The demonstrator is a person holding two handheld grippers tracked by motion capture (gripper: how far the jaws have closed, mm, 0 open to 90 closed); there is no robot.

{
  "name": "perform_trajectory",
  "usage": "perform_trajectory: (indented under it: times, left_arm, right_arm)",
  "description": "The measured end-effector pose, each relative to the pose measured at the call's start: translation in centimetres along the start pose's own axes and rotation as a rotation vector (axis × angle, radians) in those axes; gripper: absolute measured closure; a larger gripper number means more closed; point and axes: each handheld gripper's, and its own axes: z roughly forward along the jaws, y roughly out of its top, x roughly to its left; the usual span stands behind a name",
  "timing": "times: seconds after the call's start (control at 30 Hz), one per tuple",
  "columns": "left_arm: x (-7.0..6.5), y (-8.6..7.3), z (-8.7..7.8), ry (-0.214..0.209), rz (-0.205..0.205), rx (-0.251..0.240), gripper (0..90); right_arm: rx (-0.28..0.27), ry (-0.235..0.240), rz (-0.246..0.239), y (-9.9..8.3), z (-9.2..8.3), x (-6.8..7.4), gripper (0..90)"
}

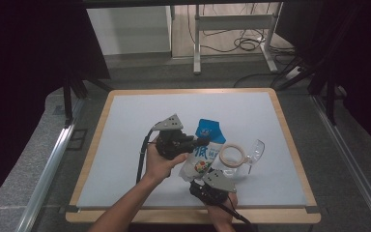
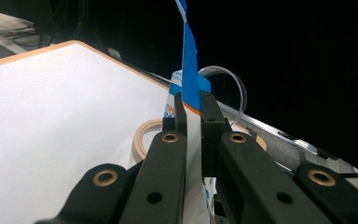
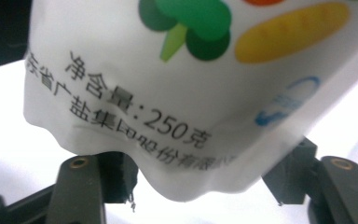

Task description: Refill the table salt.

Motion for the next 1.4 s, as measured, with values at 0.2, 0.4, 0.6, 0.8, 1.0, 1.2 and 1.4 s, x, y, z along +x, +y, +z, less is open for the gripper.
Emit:
perform_trajectory:
  times: [0.2,0.4,0.6,0.8,1.0,1.2,1.4]
  left_arm:
    - [0.0,0.0,-0.2,-0.002,-0.005,-0.009,90.0]
    - [0.2,0.2,-0.1,0.007,-0.007,0.000,90.0]
    - [0.4,0.4,1.0,0.004,-0.014,0.027,90.0]
    - [0.1,0.8,1.8,0.005,0.001,0.047,90.0]
    - [0.2,1.0,2.5,0.013,0.000,0.075,90.0]
    - [0.6,1.0,3.0,0.025,-0.005,0.107,90.0]
    - [1.1,1.0,3.5,0.032,-0.006,0.143,90.0]
  right_arm:
    - [-0.017,-0.028,-0.034,-0.1,-0.6,0.1,36.2]
    - [-0.019,-0.013,-0.053,-0.1,-0.9,0.1,42.0]
    - [-0.006,0.013,-0.022,-0.1,-0.9,-0.2,43.7]
    - [-0.006,0.046,0.023,0.0,-1.2,-0.2,44.2]
    - [0.000,0.074,0.059,0.1,-1.4,-0.3,44.9]
    - [0.009,0.078,0.073,0.0,-1.3,-0.1,44.9]
    - [0.020,0.086,0.084,0.0,-1.1,0.1,44.9]
